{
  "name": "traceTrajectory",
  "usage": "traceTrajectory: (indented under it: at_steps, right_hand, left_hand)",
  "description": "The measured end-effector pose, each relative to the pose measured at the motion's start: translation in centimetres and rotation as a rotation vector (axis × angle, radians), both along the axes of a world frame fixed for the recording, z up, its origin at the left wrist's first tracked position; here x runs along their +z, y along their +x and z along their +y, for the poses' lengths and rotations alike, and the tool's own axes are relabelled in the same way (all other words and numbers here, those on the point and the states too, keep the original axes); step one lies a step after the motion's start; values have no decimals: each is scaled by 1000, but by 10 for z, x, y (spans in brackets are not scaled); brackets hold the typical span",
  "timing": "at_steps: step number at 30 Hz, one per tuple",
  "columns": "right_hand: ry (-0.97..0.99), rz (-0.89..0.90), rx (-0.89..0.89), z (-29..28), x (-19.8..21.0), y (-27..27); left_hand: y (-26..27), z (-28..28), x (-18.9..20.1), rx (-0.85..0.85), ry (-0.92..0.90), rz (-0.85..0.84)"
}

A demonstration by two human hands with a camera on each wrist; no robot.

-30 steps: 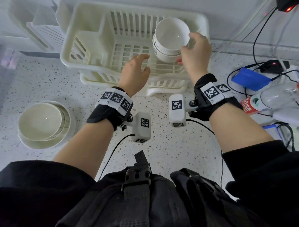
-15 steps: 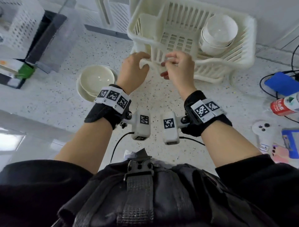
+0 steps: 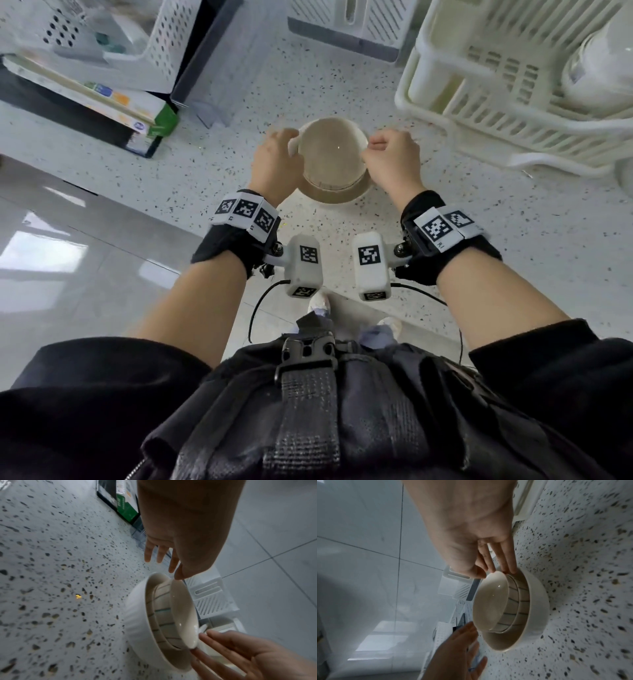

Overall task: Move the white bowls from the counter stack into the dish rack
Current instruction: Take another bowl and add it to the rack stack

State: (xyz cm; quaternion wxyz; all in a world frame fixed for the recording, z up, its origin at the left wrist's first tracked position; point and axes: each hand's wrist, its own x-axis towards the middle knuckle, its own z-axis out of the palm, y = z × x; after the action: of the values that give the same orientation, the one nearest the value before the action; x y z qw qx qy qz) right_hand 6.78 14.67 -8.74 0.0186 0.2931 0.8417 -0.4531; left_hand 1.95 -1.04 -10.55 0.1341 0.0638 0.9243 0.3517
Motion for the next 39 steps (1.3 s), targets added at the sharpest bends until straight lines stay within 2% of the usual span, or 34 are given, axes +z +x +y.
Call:
traceTrajectory:
  at_steps: [7,12,15,20,27,34,39]
  right_hand:
    - [169,-95,33,-7,-7,-16]
    - [250,-179,117,-17,-13,-25]
    - [282,-207,134,-21,-16,-27]
    - [416,-162,137,-21,-18,-24]
    - [463,-34,118,-17,-11,-15]
    - [376,77,122,-17,-15,-12]
    - [298,200,34,-20,-15,-13]
  left_hand:
    - [-2,-10,-30,-123,-12,-153]
    - [1,-11,-37,-224,55,-215]
    - [3,-11,-38,-223,82,-228]
    - [4,-6,-37,-185,110,-284]
    - [4,-1,-39,-160,87,-244]
    - [5,-2,-36,-164,72,-277]
    - [6,-7,-34,-197,57,-303]
